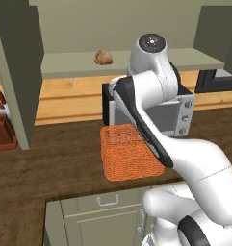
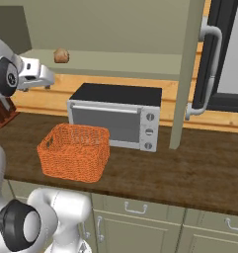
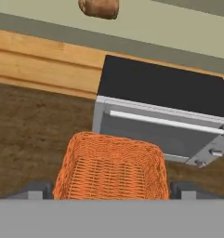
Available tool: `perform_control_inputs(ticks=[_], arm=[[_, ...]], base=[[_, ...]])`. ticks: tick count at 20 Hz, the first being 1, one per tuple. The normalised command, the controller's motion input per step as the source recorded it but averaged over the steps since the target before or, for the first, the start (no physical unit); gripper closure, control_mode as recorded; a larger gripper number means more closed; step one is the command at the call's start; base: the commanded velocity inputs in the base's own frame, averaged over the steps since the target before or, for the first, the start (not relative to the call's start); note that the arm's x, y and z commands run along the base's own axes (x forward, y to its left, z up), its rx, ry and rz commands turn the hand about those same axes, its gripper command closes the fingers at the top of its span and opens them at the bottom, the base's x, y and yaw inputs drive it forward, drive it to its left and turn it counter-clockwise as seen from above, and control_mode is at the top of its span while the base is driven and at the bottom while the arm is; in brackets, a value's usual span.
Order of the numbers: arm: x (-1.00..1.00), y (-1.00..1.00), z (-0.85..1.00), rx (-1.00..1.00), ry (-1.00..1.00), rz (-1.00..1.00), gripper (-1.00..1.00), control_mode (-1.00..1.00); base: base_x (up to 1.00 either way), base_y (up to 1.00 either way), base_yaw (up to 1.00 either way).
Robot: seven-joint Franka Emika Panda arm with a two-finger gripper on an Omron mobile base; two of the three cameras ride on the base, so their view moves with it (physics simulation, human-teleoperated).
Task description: Open the cabinet, pick up the bread from the cabinet and place it in the basket. Then move the basket to the dining counter.
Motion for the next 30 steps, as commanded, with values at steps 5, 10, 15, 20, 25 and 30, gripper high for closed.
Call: perform_control_inputs(ticks=[5,10,15,20,25,30], arm=[[0.72,-0.24,0.23,0.10,-0.38,0.00,-1.00,-1.00],[0.58,-0.15,0.19,0.37,-0.13,0.06,-1.00,-1.00],[0.00,0.00,0.42,-0.09,-0.10,0.01,-1.00,-1.00],[0.00,0.04,-0.04,0.00,-0.01,0.07,-1.00,-1.00],[0.05,0.22,0.36,0.00,0.03,0.06,-1.00,-1.00],[0.33,0.04,0.20,0.00,0.07,0.01,-1.00,-1.00]], base=[[0.00,0.00,0.00],[0.00,0.00,0.00],[0.00,0.00,0.00],[0.00,0.00,0.00],[0.00,0.00,0.00],[0.00,0.00,0.00]])
